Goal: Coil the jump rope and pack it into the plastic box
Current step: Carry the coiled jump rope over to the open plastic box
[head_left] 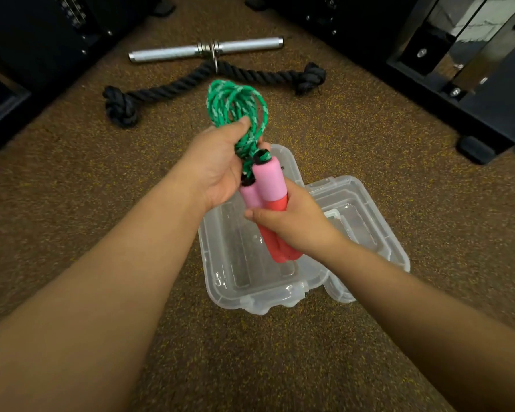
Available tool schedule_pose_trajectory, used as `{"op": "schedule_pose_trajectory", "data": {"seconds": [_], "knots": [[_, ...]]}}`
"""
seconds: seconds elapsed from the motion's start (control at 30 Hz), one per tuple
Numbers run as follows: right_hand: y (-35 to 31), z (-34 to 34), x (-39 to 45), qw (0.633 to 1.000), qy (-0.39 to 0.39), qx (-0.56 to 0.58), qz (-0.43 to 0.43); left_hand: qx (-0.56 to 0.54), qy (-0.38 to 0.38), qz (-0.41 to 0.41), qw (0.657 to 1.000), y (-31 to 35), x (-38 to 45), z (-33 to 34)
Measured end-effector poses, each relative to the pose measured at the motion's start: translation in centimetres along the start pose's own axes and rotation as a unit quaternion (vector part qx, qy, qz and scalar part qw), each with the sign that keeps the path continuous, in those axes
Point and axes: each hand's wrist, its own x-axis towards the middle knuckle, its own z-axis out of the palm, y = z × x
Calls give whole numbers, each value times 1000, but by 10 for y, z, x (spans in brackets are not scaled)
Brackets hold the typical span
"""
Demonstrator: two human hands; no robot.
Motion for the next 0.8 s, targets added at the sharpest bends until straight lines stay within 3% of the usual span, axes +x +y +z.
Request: {"op": "schedule_pose_trajectory", "data": {"seconds": [0.27, 0.63, 0.8], "knots": [[68, 19, 13, 977, -54, -37, 201, 160, 74, -154, 972, -67, 26, -36], [93, 28, 46, 967, -13, -66, 246, 232, 166, -178, 942, -99, 75, -64], [94, 27, 45, 959, -2, -193, 209, 263, 218, -169, 925, -124, 88, -90]]}}
